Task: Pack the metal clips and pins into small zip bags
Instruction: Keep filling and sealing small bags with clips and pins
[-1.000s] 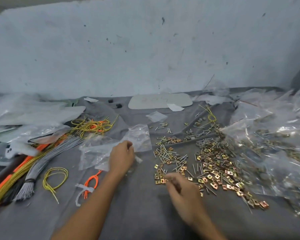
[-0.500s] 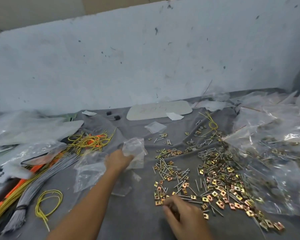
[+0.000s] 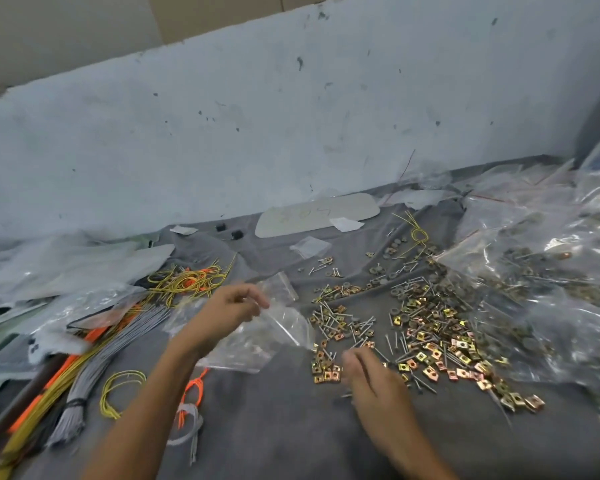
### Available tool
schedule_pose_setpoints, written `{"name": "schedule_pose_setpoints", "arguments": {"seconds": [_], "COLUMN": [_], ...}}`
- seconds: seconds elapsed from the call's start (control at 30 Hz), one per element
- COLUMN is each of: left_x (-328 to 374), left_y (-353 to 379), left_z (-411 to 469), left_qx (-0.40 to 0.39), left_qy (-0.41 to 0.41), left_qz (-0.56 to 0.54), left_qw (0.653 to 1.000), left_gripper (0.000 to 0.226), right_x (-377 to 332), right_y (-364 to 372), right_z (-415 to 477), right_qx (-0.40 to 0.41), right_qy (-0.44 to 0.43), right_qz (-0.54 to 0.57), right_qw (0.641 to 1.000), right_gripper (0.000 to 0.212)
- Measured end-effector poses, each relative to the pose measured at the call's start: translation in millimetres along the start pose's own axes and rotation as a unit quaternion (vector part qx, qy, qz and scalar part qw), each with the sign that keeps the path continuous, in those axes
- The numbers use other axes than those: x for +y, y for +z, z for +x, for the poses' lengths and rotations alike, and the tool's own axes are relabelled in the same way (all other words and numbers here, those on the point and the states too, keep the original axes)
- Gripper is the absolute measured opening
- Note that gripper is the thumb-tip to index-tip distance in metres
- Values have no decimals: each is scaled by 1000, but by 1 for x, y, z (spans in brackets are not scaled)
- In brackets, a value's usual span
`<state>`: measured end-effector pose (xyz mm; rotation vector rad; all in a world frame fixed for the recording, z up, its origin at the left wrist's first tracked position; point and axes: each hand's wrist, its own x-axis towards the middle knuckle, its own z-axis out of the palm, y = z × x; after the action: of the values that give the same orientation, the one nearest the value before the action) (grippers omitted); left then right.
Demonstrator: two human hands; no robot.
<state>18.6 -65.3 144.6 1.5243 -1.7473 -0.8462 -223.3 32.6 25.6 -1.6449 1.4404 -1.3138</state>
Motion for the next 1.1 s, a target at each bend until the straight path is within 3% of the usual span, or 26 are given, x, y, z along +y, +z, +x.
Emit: {"name": "schedule_pose_setpoints", "arguments": {"seconds": [0.17,0.27,0.37,0.43,0.5,0.53,0.63,0.7,0.8,0.97,1.1], "left_x": [11,6,-3,-9,-13,-14,-22,-30,-44,-52,-53], "left_y": [1,11,21,26,31,36,61,83,108,103,96], "left_z": [-45,-51,-49,-47,-55,-63,-98,-124,-136,-128,-132], "left_qx": [-99,-127,-136,-109,-18,44,161,117,32,88,116], "left_qy": [15,11,7,16,23,39,109,114,70,19,-34], "left_qz": [-27,-2,119,269,408,428,338,262,254,297,234], "left_qw": [995,992,984,957,912,902,921,951,964,951,965], "left_gripper": [42,43,54,58,69,70,40,18,32,14,10], "right_x": [1,0,-2,-5,-5,-5,-3,-2,-2,-1,-2], "right_y": [0,0,1,2,3,3,6,9,9,8,10], "right_z": [-1,-3,-7,-9,-9,-10,-9,-9,-7,-10,-11], "right_qx": [-29,-94,-173,-199,-195,-192,-194,-194,-189,-189,-197], "right_qy": [47,14,-49,-102,-141,-151,-170,-172,-153,-156,-187], "right_qz": [47,-32,-166,-217,-228,-233,-266,-273,-241,-237,-288], "right_qw": [997,995,970,950,943,941,929,926,940,940,918], "right_gripper": [63,45,60,60,51,45,39,37,34,17,34]}}
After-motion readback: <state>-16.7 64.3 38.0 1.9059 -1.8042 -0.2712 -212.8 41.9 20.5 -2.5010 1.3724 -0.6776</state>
